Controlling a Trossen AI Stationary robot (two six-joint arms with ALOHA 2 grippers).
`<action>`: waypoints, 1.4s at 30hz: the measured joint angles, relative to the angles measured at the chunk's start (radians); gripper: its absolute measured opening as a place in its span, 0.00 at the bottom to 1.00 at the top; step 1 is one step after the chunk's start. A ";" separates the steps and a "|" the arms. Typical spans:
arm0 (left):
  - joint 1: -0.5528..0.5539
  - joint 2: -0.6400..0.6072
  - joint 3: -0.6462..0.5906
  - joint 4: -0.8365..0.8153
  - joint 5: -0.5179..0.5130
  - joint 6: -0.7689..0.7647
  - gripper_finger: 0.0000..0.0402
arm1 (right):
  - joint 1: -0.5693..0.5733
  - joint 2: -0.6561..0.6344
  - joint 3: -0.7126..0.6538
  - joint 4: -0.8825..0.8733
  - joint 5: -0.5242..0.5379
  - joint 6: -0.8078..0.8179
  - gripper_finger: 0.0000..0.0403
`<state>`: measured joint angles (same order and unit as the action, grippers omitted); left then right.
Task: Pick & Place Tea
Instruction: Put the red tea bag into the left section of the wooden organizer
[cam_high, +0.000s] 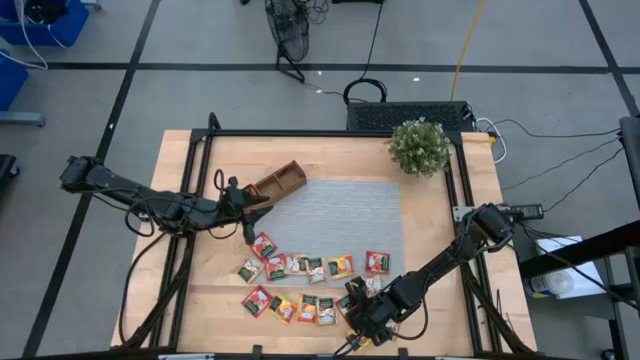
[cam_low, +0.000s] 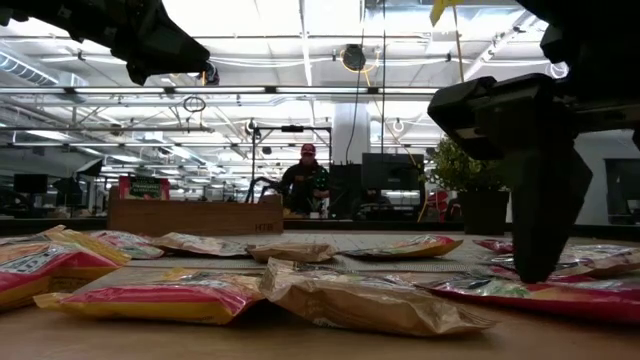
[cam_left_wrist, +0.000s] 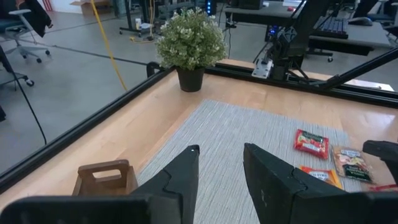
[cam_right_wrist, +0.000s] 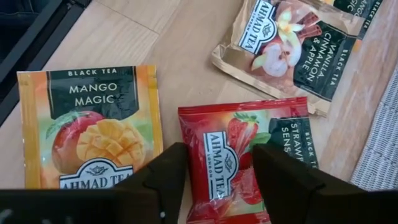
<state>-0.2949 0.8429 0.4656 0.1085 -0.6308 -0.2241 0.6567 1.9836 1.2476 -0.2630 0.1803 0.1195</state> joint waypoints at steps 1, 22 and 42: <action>0.000 0.000 0.000 0.000 0.000 0.000 0.33 | 0.000 0.000 0.000 0.000 0.000 0.000 0.39; 0.000 0.000 0.000 0.000 0.000 0.000 0.33 | 0.026 -0.008 -0.003 0.007 0.030 -0.034 0.03; 0.000 0.000 0.000 0.000 0.000 0.000 0.33 | -0.229 -0.073 -0.004 0.344 0.526 -0.837 0.02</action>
<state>-0.2948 0.8429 0.4656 0.1085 -0.6308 -0.2241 0.4280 1.9110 1.2438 0.0808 0.7063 -0.7171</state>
